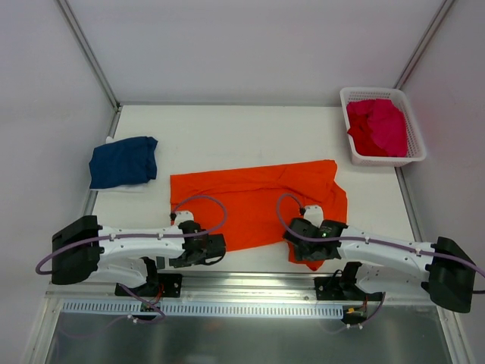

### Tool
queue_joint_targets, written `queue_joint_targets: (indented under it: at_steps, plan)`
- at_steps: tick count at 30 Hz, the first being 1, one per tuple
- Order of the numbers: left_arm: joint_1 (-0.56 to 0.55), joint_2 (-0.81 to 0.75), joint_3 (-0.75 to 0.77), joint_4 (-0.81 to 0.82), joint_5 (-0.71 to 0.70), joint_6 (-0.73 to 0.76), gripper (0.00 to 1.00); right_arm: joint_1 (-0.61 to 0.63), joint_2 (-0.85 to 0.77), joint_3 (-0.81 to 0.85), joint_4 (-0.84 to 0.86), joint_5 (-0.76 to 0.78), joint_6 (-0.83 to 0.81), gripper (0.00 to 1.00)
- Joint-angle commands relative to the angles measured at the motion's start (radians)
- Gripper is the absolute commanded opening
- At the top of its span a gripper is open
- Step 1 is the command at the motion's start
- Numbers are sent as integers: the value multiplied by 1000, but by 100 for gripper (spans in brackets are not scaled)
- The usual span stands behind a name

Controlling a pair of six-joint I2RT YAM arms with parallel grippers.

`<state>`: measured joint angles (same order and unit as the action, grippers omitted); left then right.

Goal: Fold and stack the t-shirts
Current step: Fold the tshirt

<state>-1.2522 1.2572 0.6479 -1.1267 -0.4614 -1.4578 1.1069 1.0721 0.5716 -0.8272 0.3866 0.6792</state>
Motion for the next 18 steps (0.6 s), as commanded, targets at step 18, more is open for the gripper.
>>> queue_joint_targets:
  at_steps: [18]
  plan:
    - [-46, 108, 5, 10, -62, -136, 82, 159, 75, 60, -112, 49, 155, 62]
